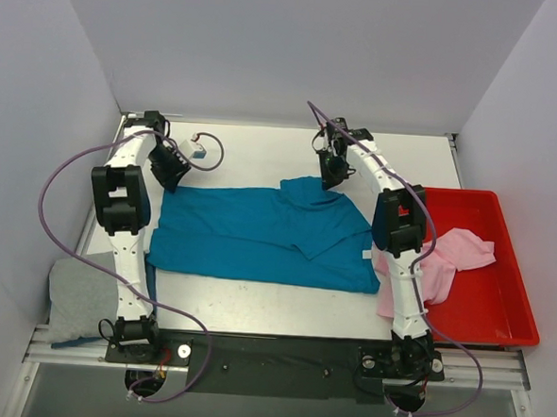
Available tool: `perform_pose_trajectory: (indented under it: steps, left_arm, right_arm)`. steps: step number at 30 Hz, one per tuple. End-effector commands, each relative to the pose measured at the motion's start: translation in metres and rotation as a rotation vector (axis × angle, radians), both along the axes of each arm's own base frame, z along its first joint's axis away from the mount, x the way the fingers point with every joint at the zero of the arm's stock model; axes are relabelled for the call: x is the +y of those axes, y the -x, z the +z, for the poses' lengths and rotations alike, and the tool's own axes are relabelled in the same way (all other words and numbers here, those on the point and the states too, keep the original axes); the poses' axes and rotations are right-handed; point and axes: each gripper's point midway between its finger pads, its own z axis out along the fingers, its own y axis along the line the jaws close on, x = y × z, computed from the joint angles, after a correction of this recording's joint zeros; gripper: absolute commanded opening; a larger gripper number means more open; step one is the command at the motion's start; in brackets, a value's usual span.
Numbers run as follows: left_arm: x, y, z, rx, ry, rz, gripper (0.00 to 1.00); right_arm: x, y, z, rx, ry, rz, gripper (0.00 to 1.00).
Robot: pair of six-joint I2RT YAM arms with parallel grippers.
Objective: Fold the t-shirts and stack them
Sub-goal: Grap the side of the flattened tshirt furthest away from the robot with both arms
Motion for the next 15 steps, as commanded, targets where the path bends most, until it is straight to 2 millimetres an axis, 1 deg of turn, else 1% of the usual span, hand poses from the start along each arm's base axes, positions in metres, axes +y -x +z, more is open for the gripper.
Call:
perform_pose_trajectory:
  steps: [1,2,4,5,6,7,8,9,10,11,12,13,14,15]
  left_arm:
    - [-0.002,0.010,-0.002,0.043,0.000,-0.066,0.37]
    - [-0.003,0.012,-0.001,0.044,0.004,-0.071,0.19]
    - [-0.004,0.011,0.000,0.038,0.015,-0.066,0.00]
    - [-0.003,0.009,0.006,0.022,0.020,-0.056,0.00]
    - [-0.004,0.007,0.009,0.005,0.030,-0.044,0.00]
    - [-0.005,0.004,0.021,-0.031,0.039,-0.039,0.00]
    - [-0.005,0.000,0.022,-0.060,0.041,-0.030,0.00]
    - [-0.004,-0.002,0.039,-0.110,0.035,-0.025,0.00]
    - [-0.003,-0.008,0.037,-0.157,0.027,-0.015,0.00]
    - [-0.001,-0.011,0.049,-0.222,0.011,-0.017,0.00]
    - [-0.001,-0.008,0.052,-0.242,0.004,-0.031,0.00]
    - [-0.001,-0.008,0.064,-0.301,-0.004,-0.050,0.00]
    - [-0.003,-0.005,0.069,-0.324,-0.001,-0.067,0.00]
    - [-0.005,0.002,0.075,-0.350,-0.006,-0.098,0.00]
  right_arm:
    - [-0.006,0.012,0.057,-0.057,-0.046,-0.003,0.00]
    - [-0.008,0.012,0.059,-0.061,-0.052,-0.007,0.00]
    - [-0.012,0.017,0.065,-0.061,-0.056,-0.014,0.00]
    - [-0.013,0.021,0.071,-0.066,-0.061,-0.017,0.00]
    - [-0.016,0.024,0.070,-0.058,-0.062,-0.018,0.00]
    - [-0.017,0.027,0.080,-0.073,-0.069,-0.020,0.00]
    - [-0.021,0.032,0.080,-0.062,-0.069,-0.023,0.00]
    - [-0.025,0.035,0.089,-0.075,-0.073,-0.029,0.00]
    - [-0.029,0.043,0.084,-0.053,-0.069,-0.031,0.00]
    - [-0.032,0.047,0.095,-0.072,-0.077,-0.036,0.00]
    - [-0.035,0.059,0.089,-0.041,-0.077,-0.032,0.00]
    - [-0.036,0.064,0.101,-0.062,-0.086,-0.031,0.00]
    - [-0.039,0.078,0.092,-0.024,-0.082,-0.025,0.00]
    - [-0.040,0.084,0.103,-0.042,-0.093,-0.024,0.00]
